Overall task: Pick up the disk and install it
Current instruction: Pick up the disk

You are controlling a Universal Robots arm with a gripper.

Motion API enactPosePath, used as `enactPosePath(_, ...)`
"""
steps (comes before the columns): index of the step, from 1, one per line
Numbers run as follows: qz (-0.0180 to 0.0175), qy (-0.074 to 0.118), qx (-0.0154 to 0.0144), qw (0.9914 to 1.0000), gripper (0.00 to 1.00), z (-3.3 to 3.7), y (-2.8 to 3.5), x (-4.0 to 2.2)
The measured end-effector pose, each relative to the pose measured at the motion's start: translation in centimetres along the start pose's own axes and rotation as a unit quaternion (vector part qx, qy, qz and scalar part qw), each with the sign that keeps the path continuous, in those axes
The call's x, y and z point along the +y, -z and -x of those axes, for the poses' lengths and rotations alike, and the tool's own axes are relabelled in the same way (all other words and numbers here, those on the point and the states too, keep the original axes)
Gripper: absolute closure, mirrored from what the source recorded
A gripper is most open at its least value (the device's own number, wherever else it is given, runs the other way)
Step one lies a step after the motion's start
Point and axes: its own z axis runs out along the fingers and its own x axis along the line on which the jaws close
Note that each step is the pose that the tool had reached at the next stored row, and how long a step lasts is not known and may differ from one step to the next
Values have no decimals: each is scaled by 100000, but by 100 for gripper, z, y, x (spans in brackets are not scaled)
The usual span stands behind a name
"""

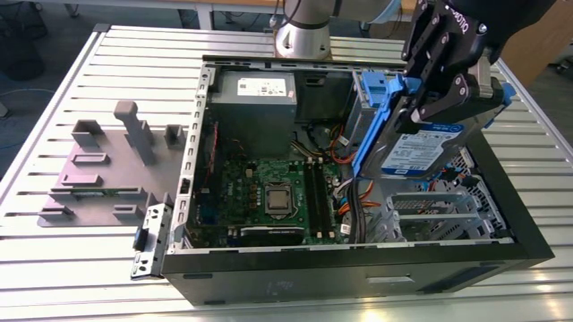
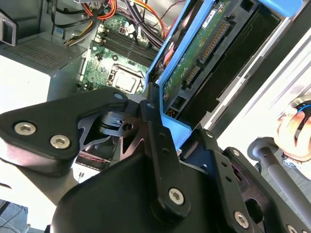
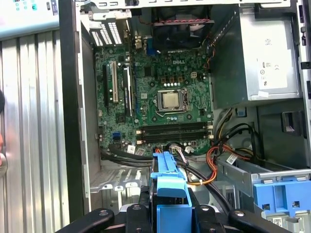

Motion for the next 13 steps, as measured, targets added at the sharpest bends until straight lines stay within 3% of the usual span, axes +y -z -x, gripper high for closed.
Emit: enactPosePath(13,-1,3,1,100000,63,7,3,-81)
